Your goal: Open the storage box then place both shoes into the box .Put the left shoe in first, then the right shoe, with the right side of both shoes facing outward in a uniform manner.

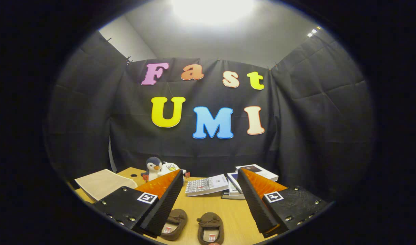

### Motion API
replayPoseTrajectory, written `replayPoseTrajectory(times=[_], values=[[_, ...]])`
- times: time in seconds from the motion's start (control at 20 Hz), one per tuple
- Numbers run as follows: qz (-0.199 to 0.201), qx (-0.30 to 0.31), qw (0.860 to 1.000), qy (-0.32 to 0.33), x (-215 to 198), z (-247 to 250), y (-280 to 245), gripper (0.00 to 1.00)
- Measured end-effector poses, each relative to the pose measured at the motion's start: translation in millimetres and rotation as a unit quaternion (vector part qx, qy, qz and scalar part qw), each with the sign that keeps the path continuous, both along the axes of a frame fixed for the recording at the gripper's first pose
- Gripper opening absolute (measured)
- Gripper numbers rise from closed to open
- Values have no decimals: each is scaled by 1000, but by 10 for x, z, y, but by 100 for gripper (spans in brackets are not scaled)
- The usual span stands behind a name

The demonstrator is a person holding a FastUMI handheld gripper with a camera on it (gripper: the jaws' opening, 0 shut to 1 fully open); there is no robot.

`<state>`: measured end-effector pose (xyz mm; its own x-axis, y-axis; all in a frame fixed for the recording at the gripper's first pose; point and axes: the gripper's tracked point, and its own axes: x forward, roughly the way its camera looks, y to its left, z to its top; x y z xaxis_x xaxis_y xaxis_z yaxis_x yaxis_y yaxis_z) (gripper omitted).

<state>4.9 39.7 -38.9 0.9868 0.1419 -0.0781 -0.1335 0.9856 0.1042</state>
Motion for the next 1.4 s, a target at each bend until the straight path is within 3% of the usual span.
replayPoseTrajectory(times=[0.15, 0.35, 0.65, 1.15, 1.4], values=[[32, 70, 997, 16, 46, -111, 243, 98], [72, 160, 983, 59, 85, -341, 624, 99], [117, 274, 945, 137, 79, -694, 1250, 99], [189, 394, 862, 258, 15, -1279, 2242, 97], [208, 463, 801, 317, -80, -1501, 2671, 97]])
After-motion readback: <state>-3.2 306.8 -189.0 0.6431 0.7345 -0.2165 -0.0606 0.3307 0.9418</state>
